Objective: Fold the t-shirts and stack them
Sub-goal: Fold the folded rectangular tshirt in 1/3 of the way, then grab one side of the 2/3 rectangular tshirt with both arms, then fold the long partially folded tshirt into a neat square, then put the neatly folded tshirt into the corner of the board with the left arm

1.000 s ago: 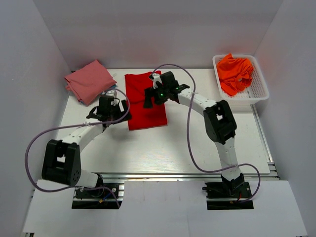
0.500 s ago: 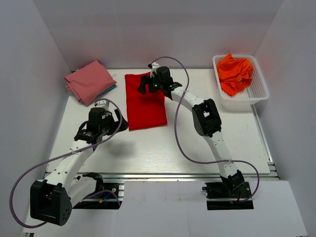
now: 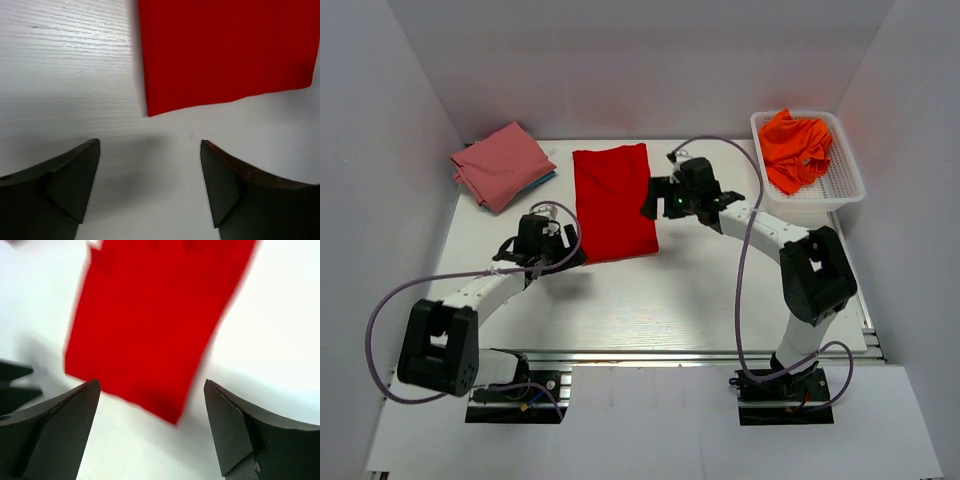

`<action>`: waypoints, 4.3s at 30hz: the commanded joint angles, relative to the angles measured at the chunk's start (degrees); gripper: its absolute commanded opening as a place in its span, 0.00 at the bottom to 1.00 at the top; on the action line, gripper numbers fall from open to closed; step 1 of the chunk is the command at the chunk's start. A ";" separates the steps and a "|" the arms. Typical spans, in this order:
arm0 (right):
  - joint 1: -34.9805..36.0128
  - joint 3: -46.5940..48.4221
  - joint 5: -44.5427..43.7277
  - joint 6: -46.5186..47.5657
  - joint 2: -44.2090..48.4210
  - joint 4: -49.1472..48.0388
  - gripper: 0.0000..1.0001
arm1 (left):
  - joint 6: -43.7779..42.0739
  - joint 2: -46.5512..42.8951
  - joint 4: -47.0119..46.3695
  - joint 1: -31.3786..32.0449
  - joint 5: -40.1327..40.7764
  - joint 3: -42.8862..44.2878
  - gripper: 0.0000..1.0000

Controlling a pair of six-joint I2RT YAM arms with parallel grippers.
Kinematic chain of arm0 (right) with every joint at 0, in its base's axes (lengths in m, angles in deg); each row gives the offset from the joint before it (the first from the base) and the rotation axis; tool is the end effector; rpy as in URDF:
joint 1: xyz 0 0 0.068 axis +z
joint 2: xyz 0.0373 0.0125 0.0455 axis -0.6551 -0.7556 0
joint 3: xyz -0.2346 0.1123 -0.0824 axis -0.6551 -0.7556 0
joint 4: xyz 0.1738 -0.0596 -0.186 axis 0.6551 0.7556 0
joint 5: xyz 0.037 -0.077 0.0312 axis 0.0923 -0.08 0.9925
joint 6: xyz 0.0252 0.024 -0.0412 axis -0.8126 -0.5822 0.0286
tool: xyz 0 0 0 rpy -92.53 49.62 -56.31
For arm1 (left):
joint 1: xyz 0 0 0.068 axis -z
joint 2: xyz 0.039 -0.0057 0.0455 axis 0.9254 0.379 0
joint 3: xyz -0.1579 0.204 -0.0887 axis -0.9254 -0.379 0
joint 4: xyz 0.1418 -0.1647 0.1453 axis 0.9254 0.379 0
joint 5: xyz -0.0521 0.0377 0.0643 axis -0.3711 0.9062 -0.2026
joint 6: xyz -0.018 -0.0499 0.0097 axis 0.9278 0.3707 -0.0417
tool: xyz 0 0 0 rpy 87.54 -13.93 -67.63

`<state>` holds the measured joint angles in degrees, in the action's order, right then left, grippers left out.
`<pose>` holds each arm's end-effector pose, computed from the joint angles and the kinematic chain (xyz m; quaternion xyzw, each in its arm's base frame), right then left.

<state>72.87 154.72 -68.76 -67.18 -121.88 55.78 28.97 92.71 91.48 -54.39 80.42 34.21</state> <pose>0.3549 0.2269 0.2516 -0.1232 0.8557 0.2708 0.4234 0.2399 -0.0614 0.1845 -0.0867 0.9289 -0.1764 0.3139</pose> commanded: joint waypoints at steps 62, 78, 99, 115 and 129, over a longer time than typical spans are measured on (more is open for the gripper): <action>0.49 -19.21 1.83 2.35 32.97 3.14 0.00 | 2.55 -17.54 3.04 -0.51 -14.24 6.98 0.00; -2.59 3.21 0.58 5.86 8.45 4.90 0.00 | 3.07 2.67 4.53 -0.51 -1.30 22.19 0.00; -7.60 28.18 10.33 4.63 -23.47 8.41 0.06 | 0.88 29.83 2.50 -4.37 0.98 37.91 0.03; -7.34 17.29 23.16 6.03 -11.97 3.58 0.90 | -1.57 28.62 3.93 -5.43 -3.66 37.32 1.00; -6.10 25.02 28.38 -5.91 -25.93 -6.78 0.90 | -2.99 43.45 -10.15 -5.26 -24.06 43.28 1.00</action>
<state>67.67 176.84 -38.60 -68.08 -144.55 54.42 26.21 132.33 82.89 -58.84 61.30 75.47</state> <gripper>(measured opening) 0.904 0.990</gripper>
